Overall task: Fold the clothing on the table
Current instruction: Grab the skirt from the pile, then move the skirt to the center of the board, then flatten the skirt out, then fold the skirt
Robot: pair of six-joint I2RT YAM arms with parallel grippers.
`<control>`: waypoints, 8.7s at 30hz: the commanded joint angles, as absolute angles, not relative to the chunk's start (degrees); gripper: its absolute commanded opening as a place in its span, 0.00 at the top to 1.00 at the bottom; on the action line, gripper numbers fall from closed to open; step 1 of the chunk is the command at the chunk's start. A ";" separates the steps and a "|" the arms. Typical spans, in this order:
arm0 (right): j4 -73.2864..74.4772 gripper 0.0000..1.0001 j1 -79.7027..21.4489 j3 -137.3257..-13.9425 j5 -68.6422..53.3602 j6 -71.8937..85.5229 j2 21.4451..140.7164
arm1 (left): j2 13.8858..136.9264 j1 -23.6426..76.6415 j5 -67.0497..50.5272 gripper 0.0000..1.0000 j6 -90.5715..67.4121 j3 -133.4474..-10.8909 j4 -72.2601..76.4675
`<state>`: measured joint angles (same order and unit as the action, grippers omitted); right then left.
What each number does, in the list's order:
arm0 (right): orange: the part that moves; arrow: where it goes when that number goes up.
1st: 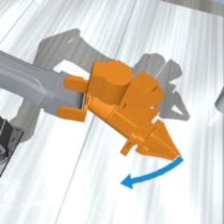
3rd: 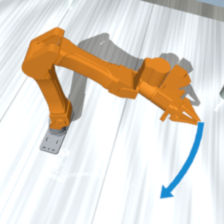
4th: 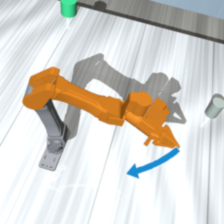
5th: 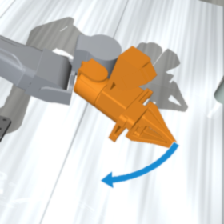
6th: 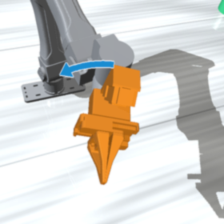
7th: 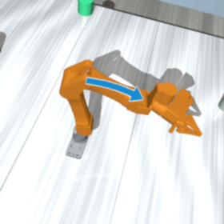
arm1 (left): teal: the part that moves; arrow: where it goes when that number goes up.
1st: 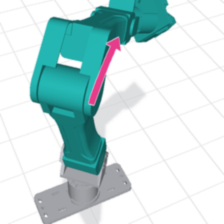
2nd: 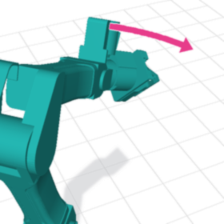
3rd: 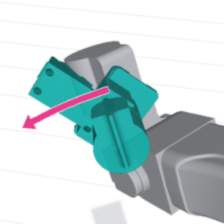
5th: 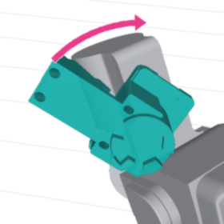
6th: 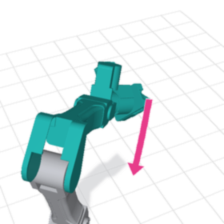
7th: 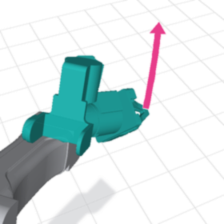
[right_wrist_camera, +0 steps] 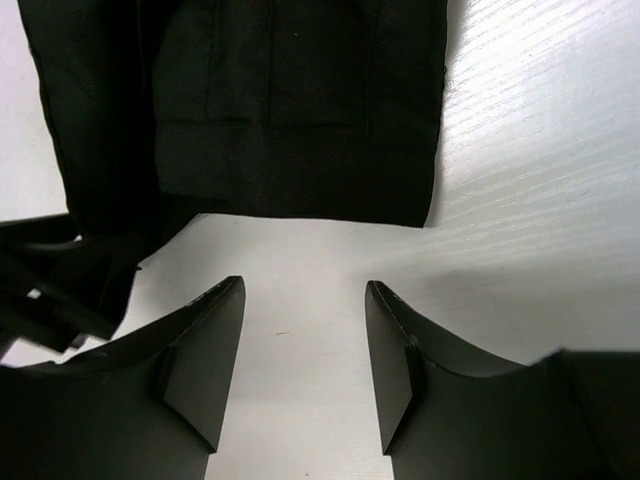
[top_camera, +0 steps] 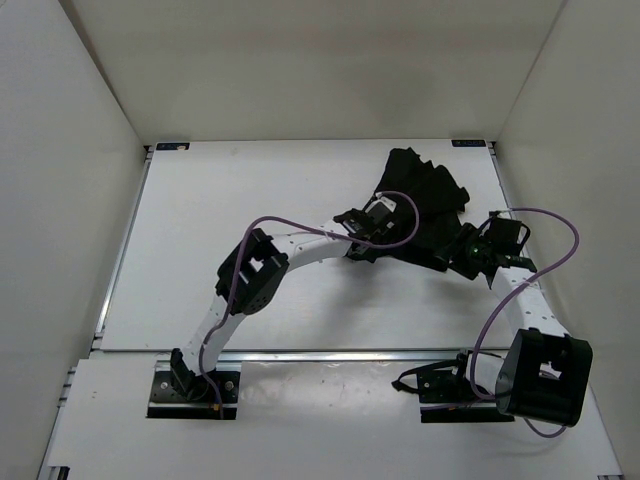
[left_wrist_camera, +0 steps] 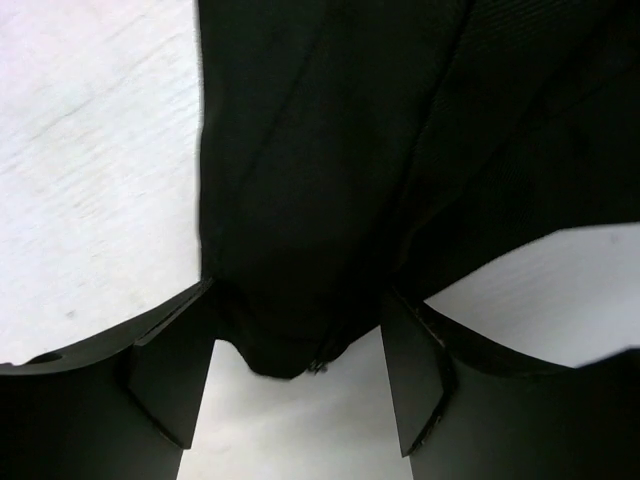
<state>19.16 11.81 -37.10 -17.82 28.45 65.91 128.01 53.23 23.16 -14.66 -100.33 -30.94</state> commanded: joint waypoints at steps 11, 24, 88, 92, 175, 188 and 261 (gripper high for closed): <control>19.60 0.51 13.36 -36.65 -19.16 26.90 61.09 | 133.69 55.10 30.41 0.86 -16.96 -113.82 -42.45; 19.24 0.49 16.00 -29.71 -24.52 27.51 59.33 | 114.63 44.04 -12.10 1.00 -34.17 -122.95 -40.18; 29.61 1.00 -16.47 -69.17 -32.07 44.74 65.24 | 59.88 6.25 -23.63 1.00 -58.06 -62.95 -20.76; 28.93 1.00 -6.27 -68.47 -42.86 45.69 60.91 | 56.87 4.57 -25.58 1.00 -62.49 -61.87 -17.14; 45.07 1.00 -14.93 -39.38 -22.33 35.41 51.16 | 52.94 21.79 -18.01 1.00 -40.77 -36.49 -39.19; 65.92 1.00 -20.49 -44.71 -26.89 32.63 38.92 | 30.83 27.51 -21.01 1.00 -53.17 -33.47 -51.08; 36.57 1.00 -11.82 -67.57 -5.09 18.45 85.06 | 86.22 32.17 -6.06 1.00 -54.58 -34.54 1.49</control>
